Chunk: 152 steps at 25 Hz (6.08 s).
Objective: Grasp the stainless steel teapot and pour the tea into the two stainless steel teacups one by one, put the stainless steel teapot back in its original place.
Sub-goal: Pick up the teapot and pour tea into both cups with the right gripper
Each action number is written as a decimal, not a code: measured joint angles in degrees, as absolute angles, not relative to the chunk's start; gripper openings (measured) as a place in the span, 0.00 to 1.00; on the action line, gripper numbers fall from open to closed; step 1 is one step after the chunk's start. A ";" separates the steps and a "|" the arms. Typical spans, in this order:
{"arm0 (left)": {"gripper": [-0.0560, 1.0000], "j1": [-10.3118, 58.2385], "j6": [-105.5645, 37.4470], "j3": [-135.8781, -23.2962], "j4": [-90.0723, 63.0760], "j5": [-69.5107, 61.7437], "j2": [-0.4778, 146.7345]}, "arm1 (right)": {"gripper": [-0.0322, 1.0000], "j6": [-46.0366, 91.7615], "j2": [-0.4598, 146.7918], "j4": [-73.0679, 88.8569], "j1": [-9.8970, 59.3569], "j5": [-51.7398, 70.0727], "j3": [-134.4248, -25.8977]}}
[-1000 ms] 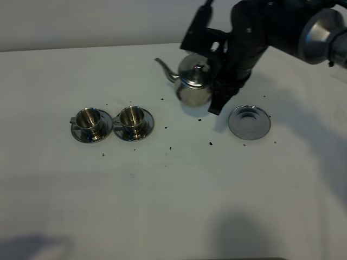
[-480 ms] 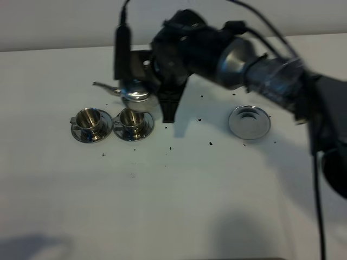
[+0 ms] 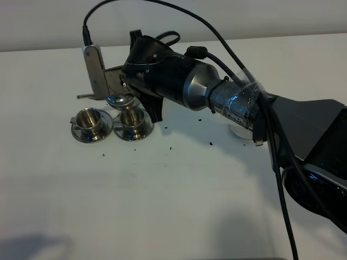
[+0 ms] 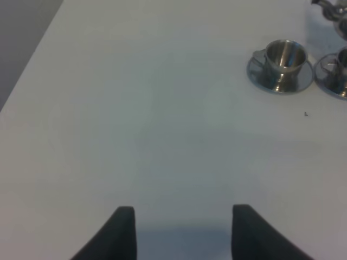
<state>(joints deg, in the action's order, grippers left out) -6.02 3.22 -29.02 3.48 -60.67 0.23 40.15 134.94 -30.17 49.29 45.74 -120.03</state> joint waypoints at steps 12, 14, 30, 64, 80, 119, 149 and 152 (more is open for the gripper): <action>0.46 -6.02 3.22 -29.02 3.48 -60.67 0.23 | 0.21 40.15 137.94 -39.48 49.35 40.27 -120.15; 0.46 -6.02 3.27 -29.02 3.48 -60.67 0.23 | 0.21 40.15 138.51 -40.53 49.35 39.33 -120.15; 0.46 -6.02 3.37 -29.02 3.48 -60.67 0.23 | 0.21 40.10 141.22 -50.24 49.35 35.73 -120.15; 0.46 -6.02 3.22 -29.02 3.48 -60.67 0.23 | 0.21 42.67 142.87 -61.72 50.54 32.75 -120.15; 0.46 -6.02 3.22 -29.02 3.48 -60.67 0.23 | 0.21 42.97 142.87 -68.29 51.10 31.58 -120.15; 0.46 -6.02 3.36 -29.02 3.48 -60.67 0.23 | 0.21 39.39 142.87 -75.89 51.10 27.52 -120.15; 0.46 -6.02 3.22 -29.02 3.48 -60.67 0.23 | 0.21 32.14 131.74 -45.97 55.15 56.15 -120.31; 0.46 -6.02 3.22 -29.02 3.48 -60.67 0.23 | 0.21 31.28 130.05 -39.86 55.47 60.88 -120.31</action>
